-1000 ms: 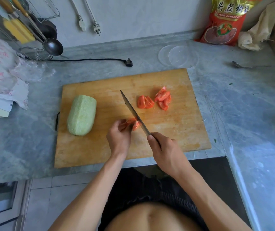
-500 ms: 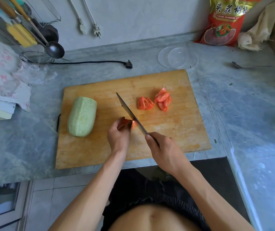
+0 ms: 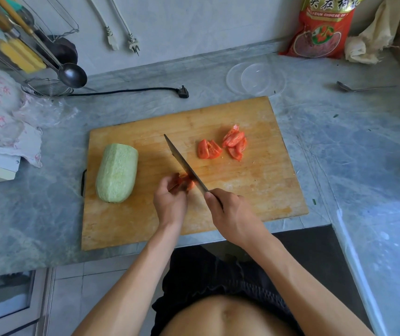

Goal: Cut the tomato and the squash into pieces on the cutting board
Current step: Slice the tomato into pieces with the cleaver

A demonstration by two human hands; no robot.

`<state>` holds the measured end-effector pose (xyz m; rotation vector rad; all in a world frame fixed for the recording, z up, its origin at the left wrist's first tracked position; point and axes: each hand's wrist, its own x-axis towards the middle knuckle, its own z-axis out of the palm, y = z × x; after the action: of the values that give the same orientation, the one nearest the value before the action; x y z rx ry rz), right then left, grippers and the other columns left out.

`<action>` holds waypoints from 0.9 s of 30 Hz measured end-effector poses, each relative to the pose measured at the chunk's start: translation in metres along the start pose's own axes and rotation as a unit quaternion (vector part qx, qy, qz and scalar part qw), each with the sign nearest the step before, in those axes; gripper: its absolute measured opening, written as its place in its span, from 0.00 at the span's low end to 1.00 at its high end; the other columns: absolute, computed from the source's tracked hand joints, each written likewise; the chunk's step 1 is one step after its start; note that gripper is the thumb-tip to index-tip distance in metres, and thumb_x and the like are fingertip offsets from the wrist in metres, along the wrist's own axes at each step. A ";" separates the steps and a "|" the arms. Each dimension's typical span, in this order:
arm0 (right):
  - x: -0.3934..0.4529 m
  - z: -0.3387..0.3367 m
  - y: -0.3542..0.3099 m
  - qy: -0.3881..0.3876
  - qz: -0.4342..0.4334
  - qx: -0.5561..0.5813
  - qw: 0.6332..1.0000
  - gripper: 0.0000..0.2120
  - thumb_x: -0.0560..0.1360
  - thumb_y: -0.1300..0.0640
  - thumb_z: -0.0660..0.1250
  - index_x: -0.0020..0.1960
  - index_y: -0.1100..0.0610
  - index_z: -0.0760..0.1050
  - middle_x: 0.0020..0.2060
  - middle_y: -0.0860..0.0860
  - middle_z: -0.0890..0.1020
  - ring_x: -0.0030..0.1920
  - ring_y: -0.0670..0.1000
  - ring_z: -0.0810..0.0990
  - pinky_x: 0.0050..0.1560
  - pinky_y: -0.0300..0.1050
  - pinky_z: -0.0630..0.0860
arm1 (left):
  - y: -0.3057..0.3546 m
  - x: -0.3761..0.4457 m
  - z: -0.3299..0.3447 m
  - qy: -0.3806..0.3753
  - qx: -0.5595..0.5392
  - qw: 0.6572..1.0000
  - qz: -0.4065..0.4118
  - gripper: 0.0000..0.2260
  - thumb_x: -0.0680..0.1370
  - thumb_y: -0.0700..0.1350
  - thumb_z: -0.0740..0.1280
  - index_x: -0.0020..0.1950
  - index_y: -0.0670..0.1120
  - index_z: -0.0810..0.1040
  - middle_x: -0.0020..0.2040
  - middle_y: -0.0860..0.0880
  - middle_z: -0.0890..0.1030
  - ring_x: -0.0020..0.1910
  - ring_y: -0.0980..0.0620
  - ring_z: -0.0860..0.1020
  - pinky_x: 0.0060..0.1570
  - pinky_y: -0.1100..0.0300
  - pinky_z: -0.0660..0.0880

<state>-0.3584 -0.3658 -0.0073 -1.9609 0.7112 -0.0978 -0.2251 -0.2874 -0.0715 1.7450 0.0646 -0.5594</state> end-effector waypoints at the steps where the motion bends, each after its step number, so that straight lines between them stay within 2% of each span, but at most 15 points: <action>1: 0.003 0.002 0.000 -0.001 -0.001 -0.009 1.000 0.18 0.84 0.51 0.55 0.37 0.56 0.67 0.25 0.51 0.66 0.26 0.53 0.61 0.26 0.42 0.56 | -0.001 0.001 0.000 -0.001 -0.006 1.000 -0.002 0.10 0.69 0.44 0.72 0.45 0.58 0.83 0.47 0.50 0.85 0.51 0.46 0.84 0.58 0.42 0.78; 3: 0.004 0.005 0.001 -0.005 -0.005 -0.030 1.000 0.16 0.84 0.51 0.55 0.38 0.53 0.65 0.25 0.50 0.66 0.26 0.54 0.62 0.27 0.44 0.57 | -0.002 0.001 0.000 0.003 -0.016 1.000 -0.005 0.11 0.69 0.44 0.70 0.44 0.61 0.83 0.47 0.51 0.85 0.52 0.46 0.83 0.58 0.41 0.78; 5: 0.002 0.005 0.004 -0.008 -0.011 -0.051 0.999 0.15 0.84 0.49 0.54 0.39 0.50 0.65 0.26 0.50 0.66 0.26 0.54 0.62 0.26 0.45 0.58 | -0.003 0.003 0.000 0.006 -0.023 1.000 -0.005 0.12 0.72 0.39 0.70 0.45 0.57 0.82 0.48 0.51 0.85 0.52 0.45 0.83 0.59 0.41 0.78; 11: -0.001 0.004 0.014 -0.006 -0.005 -0.086 0.996 0.16 0.84 0.46 0.53 0.47 0.55 0.73 0.27 0.53 0.70 0.25 0.55 0.66 0.26 0.45 0.60 | -0.004 0.003 0.002 0.007 -0.037 0.999 -0.010 0.10 0.72 0.39 0.70 0.46 0.55 0.82 0.48 0.51 0.85 0.53 0.47 0.83 0.60 0.43 0.78; 13: 0.006 0.006 0.015 -0.007 -0.005 -0.090 0.996 0.15 0.83 0.45 0.53 0.46 0.53 0.70 0.28 0.53 0.69 0.25 0.55 0.65 0.26 0.45 0.58 | -0.004 0.003 0.003 0.001 -0.045 0.999 -0.009 0.11 0.73 0.37 0.70 0.47 0.53 0.82 0.48 0.49 0.85 0.53 0.46 0.83 0.60 0.43 0.77; 17: 0.017 0.007 0.014 -0.002 -0.011 -0.090 0.996 0.17 0.84 0.47 0.54 0.47 0.58 0.73 0.27 0.52 0.68 0.24 0.54 0.64 0.26 0.45 0.56 | -0.007 0.006 0.003 -0.001 -0.043 0.999 -0.010 0.10 0.70 0.42 0.68 0.50 0.53 0.81 0.51 0.47 0.85 0.53 0.46 0.83 0.59 0.42 0.78; 20: 0.013 0.006 0.018 -0.005 -0.010 -0.102 0.995 0.18 0.83 0.46 0.53 0.48 0.58 0.74 0.28 0.53 0.68 0.24 0.55 0.64 0.26 0.44 0.56 | -0.009 0.008 0.002 0.003 -0.026 1.000 -0.012 0.09 0.72 0.42 0.68 0.50 0.53 0.81 0.51 0.49 0.85 0.53 0.47 0.83 0.59 0.43 0.78; 22: 0.011 0.005 0.022 -0.005 -0.008 -0.102 0.995 0.18 0.83 0.46 0.53 0.45 0.57 0.72 0.28 0.54 0.69 0.24 0.55 0.64 0.26 0.44 0.58 | -0.009 0.010 0.000 -0.004 -0.023 1.000 -0.009 0.09 0.74 0.41 0.68 0.52 0.51 0.81 0.51 0.48 0.85 0.53 0.47 0.83 0.59 0.43 0.78; 24: 0.011 0.004 0.023 0.002 -0.005 -0.096 0.995 0.17 0.83 0.47 0.54 0.41 0.56 0.70 0.27 0.54 0.68 0.24 0.55 0.63 0.26 0.44 0.58 | -0.009 0.010 0.000 -0.004 -0.026 1.000 -0.008 0.09 0.77 0.37 0.68 0.53 0.49 0.80 0.51 0.46 0.85 0.53 0.47 0.84 0.58 0.45 0.79; 27: 0.023 -0.002 0.015 -0.002 -0.004 -0.096 0.995 0.17 0.84 0.49 0.54 0.41 0.56 0.69 0.28 0.54 0.71 0.27 0.54 0.65 0.29 0.45 0.61 | -0.005 0.007 0.002 0.007 -0.029 1.000 0.004 0.12 0.79 0.35 0.67 0.51 0.52 0.79 0.51 0.49 0.84 0.52 0.49 0.84 0.55 0.52 0.80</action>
<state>-0.3466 -0.3840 -0.0243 -2.1466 0.7338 -0.0308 -0.2217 -0.2896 -0.0794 1.6918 0.0829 -0.5354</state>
